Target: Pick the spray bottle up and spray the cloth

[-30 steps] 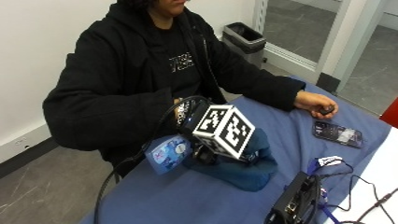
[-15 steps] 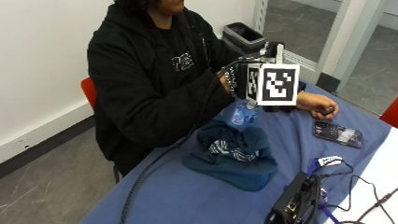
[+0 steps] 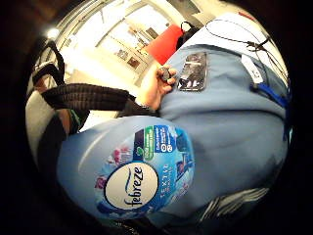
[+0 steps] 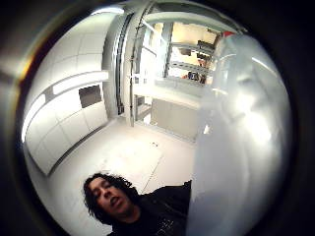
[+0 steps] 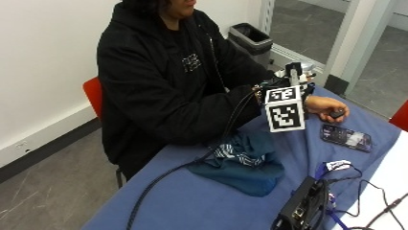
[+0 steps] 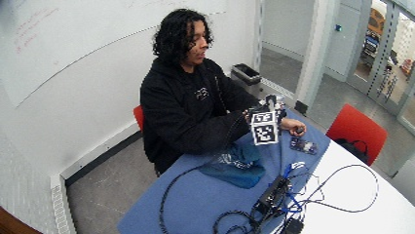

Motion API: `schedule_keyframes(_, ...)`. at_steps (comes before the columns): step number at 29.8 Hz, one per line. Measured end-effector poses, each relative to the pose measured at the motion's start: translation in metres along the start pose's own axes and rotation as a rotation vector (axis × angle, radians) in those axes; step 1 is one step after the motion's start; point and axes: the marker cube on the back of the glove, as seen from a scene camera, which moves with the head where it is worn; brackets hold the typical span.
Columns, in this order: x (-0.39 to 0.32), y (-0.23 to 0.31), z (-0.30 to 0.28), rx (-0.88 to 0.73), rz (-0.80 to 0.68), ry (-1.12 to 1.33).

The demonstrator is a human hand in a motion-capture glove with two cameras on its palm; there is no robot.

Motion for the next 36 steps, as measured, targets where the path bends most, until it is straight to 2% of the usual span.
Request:
schedule_keyframes(10, 0.028, 0.002, 0.019, -0.018, 0.016, -0.028)
schedule_keyframes(36, 0.036, 0.007, 0.019, 0.057, -0.087, -0.041)
